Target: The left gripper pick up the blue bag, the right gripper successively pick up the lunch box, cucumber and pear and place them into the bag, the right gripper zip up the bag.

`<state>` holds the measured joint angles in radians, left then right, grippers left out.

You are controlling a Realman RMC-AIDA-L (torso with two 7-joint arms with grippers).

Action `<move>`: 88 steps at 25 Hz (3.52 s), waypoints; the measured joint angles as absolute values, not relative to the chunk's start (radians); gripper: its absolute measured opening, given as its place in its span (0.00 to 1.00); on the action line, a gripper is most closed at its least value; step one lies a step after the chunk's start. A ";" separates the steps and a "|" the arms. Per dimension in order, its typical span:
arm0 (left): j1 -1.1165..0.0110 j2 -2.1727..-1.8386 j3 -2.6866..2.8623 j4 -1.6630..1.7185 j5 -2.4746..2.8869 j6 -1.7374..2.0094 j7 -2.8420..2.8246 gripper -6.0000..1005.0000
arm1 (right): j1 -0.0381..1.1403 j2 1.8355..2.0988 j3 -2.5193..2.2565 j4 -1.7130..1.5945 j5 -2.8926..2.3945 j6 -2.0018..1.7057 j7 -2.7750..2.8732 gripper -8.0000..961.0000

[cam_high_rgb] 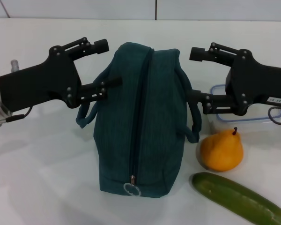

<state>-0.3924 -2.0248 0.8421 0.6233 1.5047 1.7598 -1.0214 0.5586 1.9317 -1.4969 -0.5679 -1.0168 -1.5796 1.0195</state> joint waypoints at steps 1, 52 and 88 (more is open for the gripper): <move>-0.392 -2.025 0.842 0.624 1.504 1.760 -1.029 0.77 | 0.558 1.930 -1.496 -0.568 -1.016 -1.580 1.021 0.90; -0.426 -2.070 0.844 0.887 1.787 1.568 -1.662 0.64 | 0.496 1.940 -1.471 -0.596 -1.017 -1.598 1.027 0.90; -0.549 -2.083 0.849 0.739 1.760 1.468 -1.474 0.08 | 0.388 2.024 -1.336 -0.009 -0.427 -1.448 1.348 0.90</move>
